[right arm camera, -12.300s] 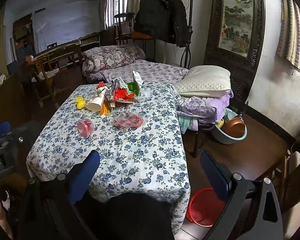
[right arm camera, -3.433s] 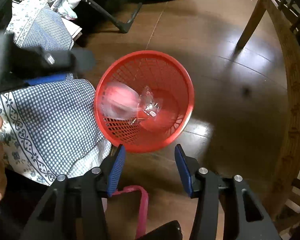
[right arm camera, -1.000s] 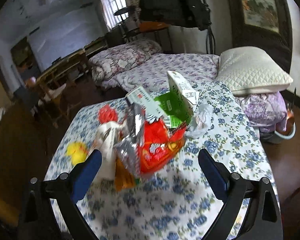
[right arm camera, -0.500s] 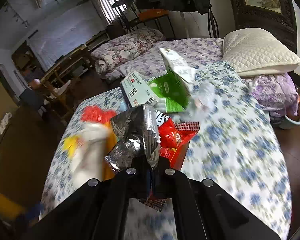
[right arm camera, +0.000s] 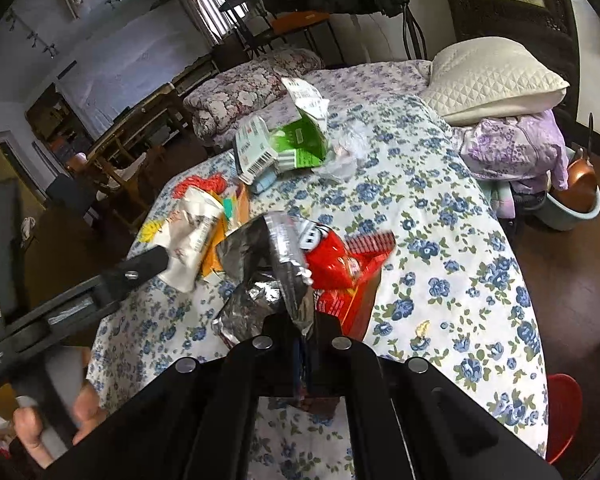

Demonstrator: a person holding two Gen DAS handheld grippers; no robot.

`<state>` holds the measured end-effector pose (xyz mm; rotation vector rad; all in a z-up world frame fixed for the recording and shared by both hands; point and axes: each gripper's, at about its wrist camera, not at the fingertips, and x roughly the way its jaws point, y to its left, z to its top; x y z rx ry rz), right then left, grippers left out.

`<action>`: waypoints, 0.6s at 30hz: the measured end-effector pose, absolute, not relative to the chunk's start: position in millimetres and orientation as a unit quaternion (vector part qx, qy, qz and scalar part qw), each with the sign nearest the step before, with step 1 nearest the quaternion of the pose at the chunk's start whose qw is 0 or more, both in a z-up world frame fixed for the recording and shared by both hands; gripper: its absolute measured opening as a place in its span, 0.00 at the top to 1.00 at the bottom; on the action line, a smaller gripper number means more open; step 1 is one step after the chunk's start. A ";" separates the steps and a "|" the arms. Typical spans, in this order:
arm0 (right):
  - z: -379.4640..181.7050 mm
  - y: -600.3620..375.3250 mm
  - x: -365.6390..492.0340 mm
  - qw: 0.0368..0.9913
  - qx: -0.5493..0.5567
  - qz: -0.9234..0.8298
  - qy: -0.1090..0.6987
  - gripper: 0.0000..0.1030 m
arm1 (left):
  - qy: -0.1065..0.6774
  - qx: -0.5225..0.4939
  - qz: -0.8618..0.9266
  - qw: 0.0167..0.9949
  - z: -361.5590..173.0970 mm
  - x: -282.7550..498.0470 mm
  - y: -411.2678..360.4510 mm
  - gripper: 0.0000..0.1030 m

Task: Collect trash
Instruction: 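Grasp the silver chip bag with the right tool while the left grasps the paper cup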

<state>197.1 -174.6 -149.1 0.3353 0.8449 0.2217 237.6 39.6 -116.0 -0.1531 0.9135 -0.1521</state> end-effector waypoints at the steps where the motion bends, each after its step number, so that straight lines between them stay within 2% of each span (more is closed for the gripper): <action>1: -146.9 -174.6 196.6 0.893 0.163 0.109 0.404 0.97 | 0.445 -0.080 -0.077 0.889 -119.2 239.5 40.0 0.07; 10: -141.7 -174.8 194.4 0.892 0.170 0.129 0.399 0.95 | 0.437 -0.150 -0.089 0.882 -131.6 251.9 51.6 0.08; 12: -141.2 -177.0 194.6 0.892 0.173 0.130 0.398 0.95 | 0.439 -0.163 -0.097 0.878 -134.1 256.1 52.8 0.20; 16: -139.8 -179.9 194.6 0.892 0.176 0.129 0.396 0.95 | 0.447 -0.183 -0.117 0.868 -142.0 260.4 51.6 0.54; 18: -139.9 -180.7 194.6 0.892 0.177 0.129 0.396 0.95 | 0.446 -0.185 -0.122 0.867 -145.5 259.0 50.4 0.66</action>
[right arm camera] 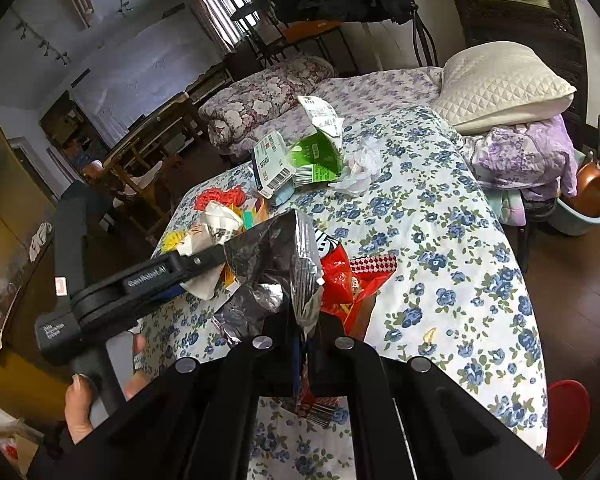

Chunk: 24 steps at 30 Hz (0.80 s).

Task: Collect trash
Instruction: 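Grasp the silver chip bag with the right tool while the left grasps the paper cup, then carry the cup and chip bag to the red wastebasket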

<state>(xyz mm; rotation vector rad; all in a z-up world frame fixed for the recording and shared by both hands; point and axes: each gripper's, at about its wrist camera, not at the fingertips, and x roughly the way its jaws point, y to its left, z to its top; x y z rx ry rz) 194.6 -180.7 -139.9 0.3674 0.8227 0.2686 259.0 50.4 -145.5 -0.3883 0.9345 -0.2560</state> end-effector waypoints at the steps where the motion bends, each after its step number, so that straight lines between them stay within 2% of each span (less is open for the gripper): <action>1: -140.1 -180.6 194.6 0.891 0.178 0.131 0.397 0.95 | 0.445 -0.189 -0.127 0.866 -146.3 258.0 50.5 0.78; 2: -140.0 -180.6 194.5 0.891 0.178 0.131 0.397 0.95 | 0.444 -0.192 -0.131 0.865 -147.0 257.9 51.1 0.86; 5: -139.8 -178.7 194.3 0.891 0.176 0.133 0.398 0.95 | 0.431 -0.197 -0.140 0.869 -145.0 253.1 52.3 0.94; 24: -121.3 -177.2 173.4 0.893 0.180 0.147 0.386 0.98 | 0.387 -0.163 -0.173 0.891 -96.4 190.0 35.6 0.95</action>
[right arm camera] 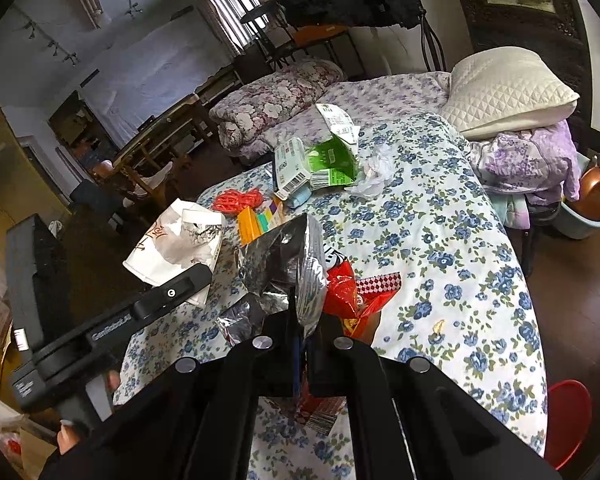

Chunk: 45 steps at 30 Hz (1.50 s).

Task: Collect trash
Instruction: 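Carry the cup and chip bag to the red wastebasket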

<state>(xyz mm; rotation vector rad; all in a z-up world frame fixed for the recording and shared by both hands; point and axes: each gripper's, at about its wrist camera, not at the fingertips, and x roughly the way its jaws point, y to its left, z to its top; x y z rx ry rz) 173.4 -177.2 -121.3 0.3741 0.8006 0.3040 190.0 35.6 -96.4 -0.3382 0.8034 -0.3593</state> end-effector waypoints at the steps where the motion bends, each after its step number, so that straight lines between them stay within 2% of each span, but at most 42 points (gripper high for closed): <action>1: -119.3 -178.6 170.2 0.893 0.183 0.148 0.384 0.98 | 0.385 -0.158 -0.175 0.892 -92.1 184.9 32.9 0.95; 13: -88.2 -225.5 109.3 0.907 0.188 0.120 0.358 0.98 | 0.367 -0.114 -0.225 0.895 -49.7 124.6 -21.6 0.95; 22: -92.3 -309.6 55.4 0.907 0.187 0.059 0.372 0.98 | 0.397 -0.065 -0.301 0.865 -51.3 84.1 -117.2 0.95; 31: -141.2 -412.9 0.4 0.888 0.188 -0.053 0.416 0.98 | 0.458 0.020 -0.366 0.810 -102.9 64.0 -239.0 0.95; 45: -278.7 -497.7 -24.0 0.811 0.279 -0.113 0.501 0.98 | 0.564 0.120 -0.403 0.710 -239.8 65.3 -371.9 0.95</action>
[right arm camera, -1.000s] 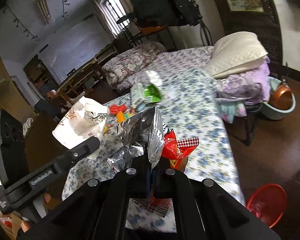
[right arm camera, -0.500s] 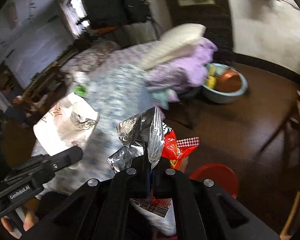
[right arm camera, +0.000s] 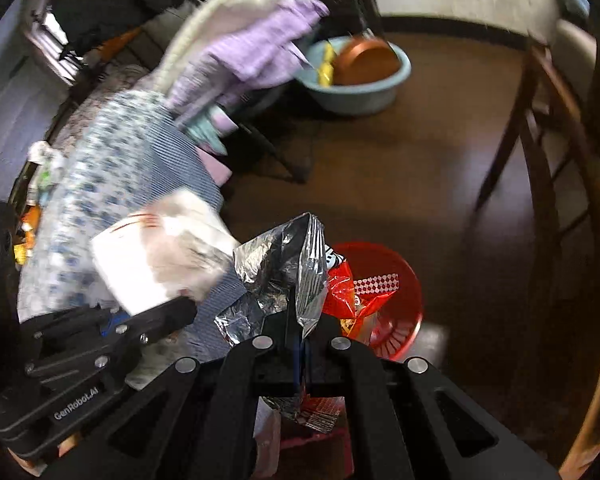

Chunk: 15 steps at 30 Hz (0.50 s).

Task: Collect trash
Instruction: 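Carry the cup and chip bag to the red wastebasket, then open both tools to drop the cup and wrappers into the wastebasket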

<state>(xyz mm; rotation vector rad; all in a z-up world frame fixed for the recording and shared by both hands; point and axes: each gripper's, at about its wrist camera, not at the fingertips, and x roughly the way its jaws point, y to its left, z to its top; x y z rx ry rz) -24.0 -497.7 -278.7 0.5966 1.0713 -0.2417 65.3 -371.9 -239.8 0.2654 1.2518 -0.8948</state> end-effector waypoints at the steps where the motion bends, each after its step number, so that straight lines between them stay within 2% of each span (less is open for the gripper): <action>1: -287.7 -499.9 -24.7 0.805 0.287 -0.114 0.507 0.98 | 0.574 0.118 -0.401 0.704 -249.1 67.6 -376.1 0.95; 11: -347.9 -517.3 -20.5 0.769 0.320 -0.126 0.539 0.98 | 0.638 0.085 -0.372 0.669 -312.2 93.7 -388.9 0.95; 15: -363.3 -521.1 -19.4 0.760 0.328 -0.126 0.547 0.97 | 0.644 0.068 -0.365 0.669 -313.5 98.8 -381.8 0.95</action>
